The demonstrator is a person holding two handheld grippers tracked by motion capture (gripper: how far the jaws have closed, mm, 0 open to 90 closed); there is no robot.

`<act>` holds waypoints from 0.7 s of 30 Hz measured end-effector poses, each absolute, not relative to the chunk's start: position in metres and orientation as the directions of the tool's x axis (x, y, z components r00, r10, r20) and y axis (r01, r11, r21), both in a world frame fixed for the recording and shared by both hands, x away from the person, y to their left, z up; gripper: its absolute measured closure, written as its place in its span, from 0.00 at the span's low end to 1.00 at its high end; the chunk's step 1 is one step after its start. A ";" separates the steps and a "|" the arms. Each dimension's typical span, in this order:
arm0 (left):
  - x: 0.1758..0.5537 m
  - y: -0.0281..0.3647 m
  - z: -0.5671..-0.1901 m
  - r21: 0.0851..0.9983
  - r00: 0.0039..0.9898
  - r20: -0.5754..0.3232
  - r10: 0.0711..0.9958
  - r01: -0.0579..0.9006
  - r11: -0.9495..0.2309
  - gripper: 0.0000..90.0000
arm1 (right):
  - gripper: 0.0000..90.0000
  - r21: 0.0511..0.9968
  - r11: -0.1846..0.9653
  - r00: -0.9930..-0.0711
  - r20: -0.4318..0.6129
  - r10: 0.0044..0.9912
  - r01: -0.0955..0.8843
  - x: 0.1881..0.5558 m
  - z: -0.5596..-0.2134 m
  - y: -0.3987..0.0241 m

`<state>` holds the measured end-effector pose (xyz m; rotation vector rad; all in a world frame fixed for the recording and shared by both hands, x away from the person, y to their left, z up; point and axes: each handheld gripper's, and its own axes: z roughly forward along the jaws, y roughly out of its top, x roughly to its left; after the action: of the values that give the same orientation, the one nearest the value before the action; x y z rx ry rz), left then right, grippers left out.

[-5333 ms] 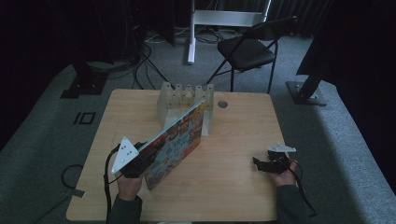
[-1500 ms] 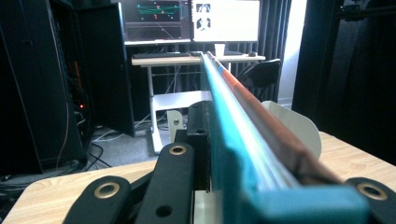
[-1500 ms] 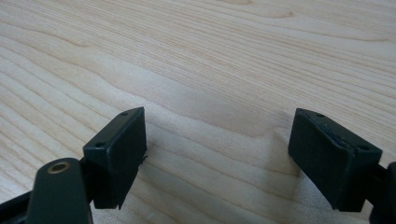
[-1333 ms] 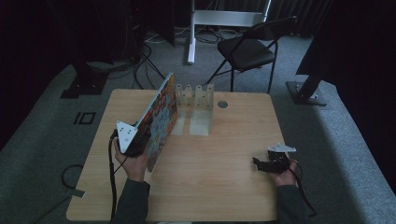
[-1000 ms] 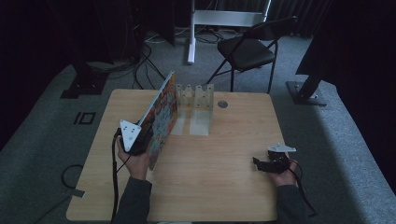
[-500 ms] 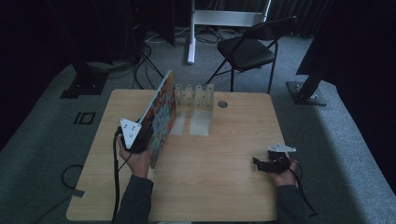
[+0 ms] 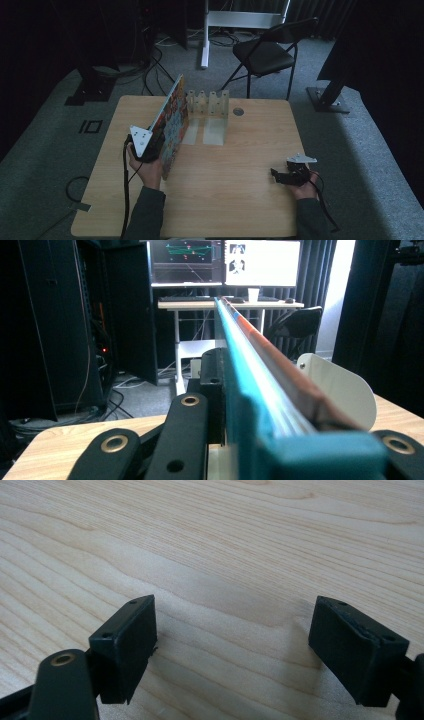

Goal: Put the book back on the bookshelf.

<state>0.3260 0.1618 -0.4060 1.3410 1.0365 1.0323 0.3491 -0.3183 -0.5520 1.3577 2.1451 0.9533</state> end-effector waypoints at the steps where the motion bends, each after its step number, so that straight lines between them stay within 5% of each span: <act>1: 0.326 0.162 -0.406 1.000 0.237 0.014 0.971 0.018 -0.019 0.89 | 0.21 0.740 0.285 -0.430 0.006 0.903 0.610 0.349 -0.552 -0.318; 21: 0.331 0.156 -0.406 1.000 0.197 0.019 0.980 0.008 -0.021 0.89 | 0.21 0.740 0.285 -0.430 0.007 0.903 0.610 0.349 -0.552 -0.318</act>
<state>0.3312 0.1559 -0.4058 1.3183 1.0596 1.0712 0.3491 -0.3182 -0.5520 1.3583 2.1448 0.9535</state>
